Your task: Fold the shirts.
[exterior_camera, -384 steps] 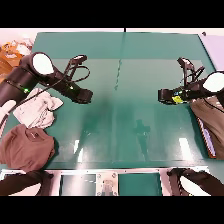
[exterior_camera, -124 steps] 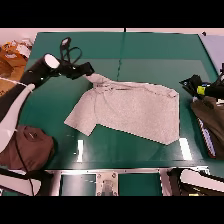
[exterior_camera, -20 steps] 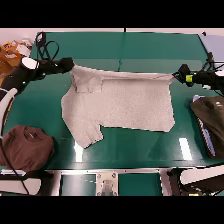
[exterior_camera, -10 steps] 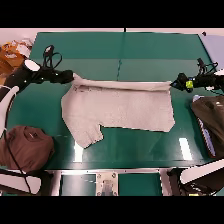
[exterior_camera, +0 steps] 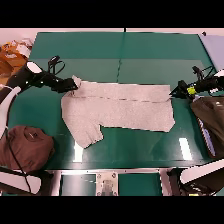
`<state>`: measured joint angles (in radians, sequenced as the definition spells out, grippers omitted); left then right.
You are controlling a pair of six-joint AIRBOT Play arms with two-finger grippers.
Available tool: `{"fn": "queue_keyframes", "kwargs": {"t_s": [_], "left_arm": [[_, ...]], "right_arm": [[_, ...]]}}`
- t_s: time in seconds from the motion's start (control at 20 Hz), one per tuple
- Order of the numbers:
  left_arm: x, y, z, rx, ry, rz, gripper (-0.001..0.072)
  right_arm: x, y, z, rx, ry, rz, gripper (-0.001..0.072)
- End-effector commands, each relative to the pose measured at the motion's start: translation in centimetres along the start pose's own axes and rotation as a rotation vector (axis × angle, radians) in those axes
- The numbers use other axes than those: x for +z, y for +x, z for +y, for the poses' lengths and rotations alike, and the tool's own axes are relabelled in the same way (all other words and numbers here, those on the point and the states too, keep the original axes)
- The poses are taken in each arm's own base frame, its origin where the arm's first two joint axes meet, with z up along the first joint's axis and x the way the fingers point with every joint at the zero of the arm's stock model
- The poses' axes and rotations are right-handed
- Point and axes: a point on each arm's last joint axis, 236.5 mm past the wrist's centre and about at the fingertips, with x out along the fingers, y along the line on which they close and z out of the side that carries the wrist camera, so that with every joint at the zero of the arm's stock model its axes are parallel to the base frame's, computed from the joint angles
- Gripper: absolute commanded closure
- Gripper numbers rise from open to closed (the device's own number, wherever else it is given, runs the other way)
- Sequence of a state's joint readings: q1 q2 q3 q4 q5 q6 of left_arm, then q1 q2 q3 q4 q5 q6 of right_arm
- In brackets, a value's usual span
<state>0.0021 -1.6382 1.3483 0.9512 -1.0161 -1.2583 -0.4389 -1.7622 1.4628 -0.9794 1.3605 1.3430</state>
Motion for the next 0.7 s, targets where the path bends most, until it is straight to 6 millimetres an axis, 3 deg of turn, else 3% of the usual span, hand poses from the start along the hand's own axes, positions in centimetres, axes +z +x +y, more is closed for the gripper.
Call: {"fn": "queue_keyframes", "kwargs": {"t_s": [0.0,0.1,0.15,0.2,0.25,0.4,0.5,0.65], "left_arm": [[-1.6,-1.5,-0.8,-0.048,-0.004,0.098,0.0175],[-2.7,-3.5,-0.6,-0.076,-0.043,0.177,0.0176],[-3.5,-4.5,-0.4,-0.087,-0.075,0.219,0.0293],[-4.5,-5.4,-0.1,-0.103,-0.086,0.265,0.0576],[-5.4,-6.2,0.0,-0.113,-0.098,0.299,0.0677],[-6.8,-8.9,1.2,-0.019,-0.096,0.316,0.0686],[-8.8,-10.6,0.9,0.031,-0.102,0.283,0.0686],[-13.5,-11.4,0.0,0.059,-0.148,0.198,0.0685]], "right_arm": [[-1.7,-1.6,-0.7,0.004,0.106,0.070,0.0520],[-2.6,-3.1,-1.4,0.016,0.133,0.091,0.0520],[-2.6,-3.8,-1.7,0.014,0.161,0.067,0.0520],[-2.9,-4.4,-1.9,0.011,0.187,0.041,0.0522],[-3.5,-5.0,-2.0,0.007,0.202,0.010,0.0522],[-7.7,-6.4,-1.8,-0.003,0.286,-0.066,0.0522],[-12.1,-6.5,-1.4,-0.004,0.338,-0.092,0.0521],[-18.9,-4.2,-0.4,0.017,0.365,-0.060,0.0517]]}}
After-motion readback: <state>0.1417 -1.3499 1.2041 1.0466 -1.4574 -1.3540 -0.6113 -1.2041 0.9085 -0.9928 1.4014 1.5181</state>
